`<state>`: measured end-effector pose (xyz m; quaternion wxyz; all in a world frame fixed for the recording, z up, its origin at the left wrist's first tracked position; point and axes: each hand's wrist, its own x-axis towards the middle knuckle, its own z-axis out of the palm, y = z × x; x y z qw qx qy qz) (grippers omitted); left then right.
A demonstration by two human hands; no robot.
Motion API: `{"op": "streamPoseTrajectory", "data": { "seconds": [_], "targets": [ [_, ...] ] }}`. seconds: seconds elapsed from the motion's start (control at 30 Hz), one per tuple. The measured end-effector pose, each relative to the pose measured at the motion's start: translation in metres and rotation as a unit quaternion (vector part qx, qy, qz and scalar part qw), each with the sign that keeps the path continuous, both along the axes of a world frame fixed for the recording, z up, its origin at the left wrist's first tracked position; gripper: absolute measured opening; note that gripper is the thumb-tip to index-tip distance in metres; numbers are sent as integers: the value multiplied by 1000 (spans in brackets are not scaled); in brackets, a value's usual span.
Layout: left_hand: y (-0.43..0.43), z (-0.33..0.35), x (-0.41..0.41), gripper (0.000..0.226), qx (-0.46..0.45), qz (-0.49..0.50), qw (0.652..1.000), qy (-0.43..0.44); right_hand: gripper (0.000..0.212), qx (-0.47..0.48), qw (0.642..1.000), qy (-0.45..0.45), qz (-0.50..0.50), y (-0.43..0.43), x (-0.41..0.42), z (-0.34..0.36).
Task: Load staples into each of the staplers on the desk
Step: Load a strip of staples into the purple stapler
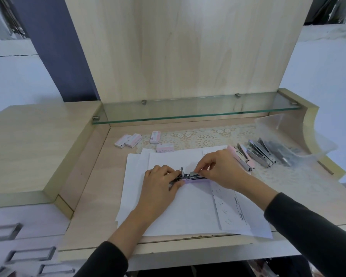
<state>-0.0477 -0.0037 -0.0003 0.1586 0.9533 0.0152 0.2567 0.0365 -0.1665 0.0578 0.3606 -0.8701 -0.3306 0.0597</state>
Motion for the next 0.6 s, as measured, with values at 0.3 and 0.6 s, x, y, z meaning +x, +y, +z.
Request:
{"op": "streamPoseTrajectory", "data": {
  "seconds": [0.3, 0.6],
  "targets": [
    [1, -1, 1, 22, -5, -4, 1000, -5, 14, 18, 1000, -2, 19, 3, 1, -7],
    [1, -1, 0, 38, 0, -12, 1000, -20, 11, 12, 1000, -12, 16, 3, 1, -11]
  ]
}}
